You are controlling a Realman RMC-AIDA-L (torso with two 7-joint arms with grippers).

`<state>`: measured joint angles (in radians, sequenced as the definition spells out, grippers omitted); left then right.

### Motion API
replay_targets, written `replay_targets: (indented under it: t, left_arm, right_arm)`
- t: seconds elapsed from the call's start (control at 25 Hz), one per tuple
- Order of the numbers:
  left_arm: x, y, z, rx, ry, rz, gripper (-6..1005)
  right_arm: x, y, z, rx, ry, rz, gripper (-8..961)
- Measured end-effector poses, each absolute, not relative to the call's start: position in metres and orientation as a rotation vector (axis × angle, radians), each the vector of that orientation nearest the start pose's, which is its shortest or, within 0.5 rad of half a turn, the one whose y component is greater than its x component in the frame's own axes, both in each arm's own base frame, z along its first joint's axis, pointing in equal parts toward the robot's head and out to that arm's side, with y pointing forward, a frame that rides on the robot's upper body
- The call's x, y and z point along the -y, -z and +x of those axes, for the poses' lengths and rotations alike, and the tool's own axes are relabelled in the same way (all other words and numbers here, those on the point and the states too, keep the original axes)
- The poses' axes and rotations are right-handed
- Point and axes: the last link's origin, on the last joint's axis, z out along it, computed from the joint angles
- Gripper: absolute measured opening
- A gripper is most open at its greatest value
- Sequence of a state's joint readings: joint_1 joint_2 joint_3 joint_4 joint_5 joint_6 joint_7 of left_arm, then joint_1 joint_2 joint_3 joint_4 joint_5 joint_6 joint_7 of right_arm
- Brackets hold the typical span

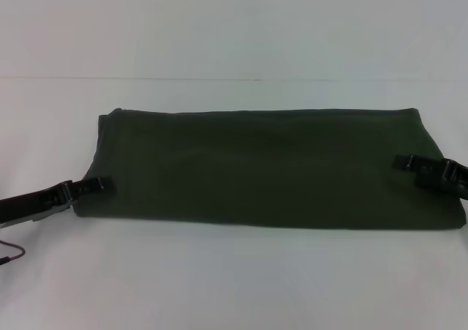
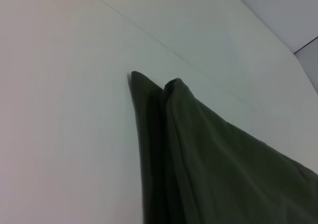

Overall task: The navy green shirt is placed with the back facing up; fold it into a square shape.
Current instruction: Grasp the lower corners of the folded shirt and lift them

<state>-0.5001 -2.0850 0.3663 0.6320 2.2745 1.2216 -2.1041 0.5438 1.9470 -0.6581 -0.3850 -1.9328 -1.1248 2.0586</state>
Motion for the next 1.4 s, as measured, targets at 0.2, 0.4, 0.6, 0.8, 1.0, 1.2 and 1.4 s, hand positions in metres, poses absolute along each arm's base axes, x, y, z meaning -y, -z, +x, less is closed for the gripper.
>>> replay_targets:
  t: [0.2,0.4,0.6,0.8,1.0,1.2,1.4]
  left_arm:
    - [-0.336,-0.018,-0.348,1.721,0.605,-1.944,835]
    - [-0.338,-0.016,-0.347,1.707,0.564,-1.965,661]
    - [-0.338,-0.017,-0.347,1.704,0.562,-1.966,454]
    - [-0.338,-0.017,-0.347,1.702,0.557,-1.97,286]
    - [-0.338,-0.018,-0.347,1.701,0.556,-1.974,176]
    - [-0.337,-0.019,-0.346,1.7,0.553,-1.982,75]
    - [-0.337,-0.018,-0.346,1.698,0.541,-1.991,6]
  right_arm:
    - [-0.361,-0.022,0.341,-1.715,-0.708,-1.949,874]
    - [-0.361,-0.023,0.341,-1.714,-0.711,-1.952,875]
    - [-0.36,-0.023,0.342,-1.717,-0.711,-1.951,874]
    - [-0.36,-0.027,0.344,-1.713,-0.705,-1.948,873]
    - [-0.361,-0.044,0.347,-1.752,-0.624,-1.952,872]
    - [-0.369,-0.088,0.349,-1.875,-0.437,-1.856,871]
    - [-0.379,-0.107,0.342,-1.946,-0.282,-1.811,869]
